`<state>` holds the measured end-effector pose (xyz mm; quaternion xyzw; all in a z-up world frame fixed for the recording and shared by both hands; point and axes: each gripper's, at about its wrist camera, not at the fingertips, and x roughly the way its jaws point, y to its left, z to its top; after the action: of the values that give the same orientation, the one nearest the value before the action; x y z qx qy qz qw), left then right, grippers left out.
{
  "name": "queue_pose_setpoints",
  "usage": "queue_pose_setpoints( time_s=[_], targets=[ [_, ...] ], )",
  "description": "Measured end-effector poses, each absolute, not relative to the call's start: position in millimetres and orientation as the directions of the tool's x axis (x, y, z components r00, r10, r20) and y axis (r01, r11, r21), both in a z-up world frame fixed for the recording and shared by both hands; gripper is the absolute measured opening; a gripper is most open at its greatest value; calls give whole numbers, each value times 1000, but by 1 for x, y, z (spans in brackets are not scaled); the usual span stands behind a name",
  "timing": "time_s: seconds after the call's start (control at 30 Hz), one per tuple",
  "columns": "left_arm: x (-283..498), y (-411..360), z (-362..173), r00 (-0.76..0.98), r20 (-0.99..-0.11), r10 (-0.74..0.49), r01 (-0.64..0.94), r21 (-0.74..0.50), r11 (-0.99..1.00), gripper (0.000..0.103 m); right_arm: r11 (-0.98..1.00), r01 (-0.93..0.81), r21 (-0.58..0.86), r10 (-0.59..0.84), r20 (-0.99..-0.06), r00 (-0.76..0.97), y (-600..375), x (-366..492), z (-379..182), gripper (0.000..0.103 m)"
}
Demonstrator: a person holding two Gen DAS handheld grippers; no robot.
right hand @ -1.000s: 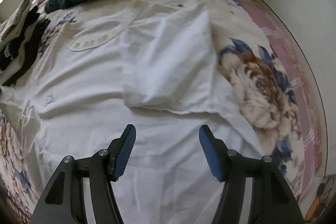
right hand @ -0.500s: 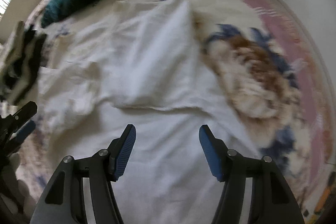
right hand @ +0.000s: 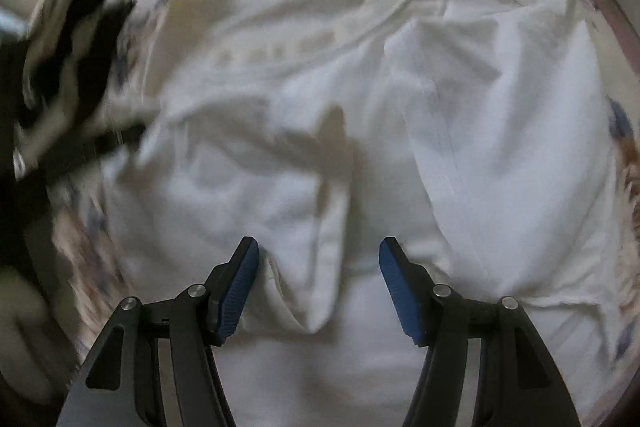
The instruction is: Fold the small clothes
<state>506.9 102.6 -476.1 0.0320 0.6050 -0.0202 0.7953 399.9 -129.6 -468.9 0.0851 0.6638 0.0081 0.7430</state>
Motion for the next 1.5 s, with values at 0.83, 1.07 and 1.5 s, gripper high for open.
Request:
queue_pose_setpoints(
  time_s=[0.83,1.07,1.5],
  targets=[
    [335,37,-324,349,-936,-40,145,11,989,86,970,241,-20,-79,-968,236,-206,300,-298,93],
    [269,-19,-331,301,-954,7,77,31,996,86,952,253,173,129,-975,182,-291,276,-296,94],
    [130,-246,-451,-65,-992,-107,167,-116,979,86,940,207,272,280,-960,-8,-478,248,-365,94]
  ],
)
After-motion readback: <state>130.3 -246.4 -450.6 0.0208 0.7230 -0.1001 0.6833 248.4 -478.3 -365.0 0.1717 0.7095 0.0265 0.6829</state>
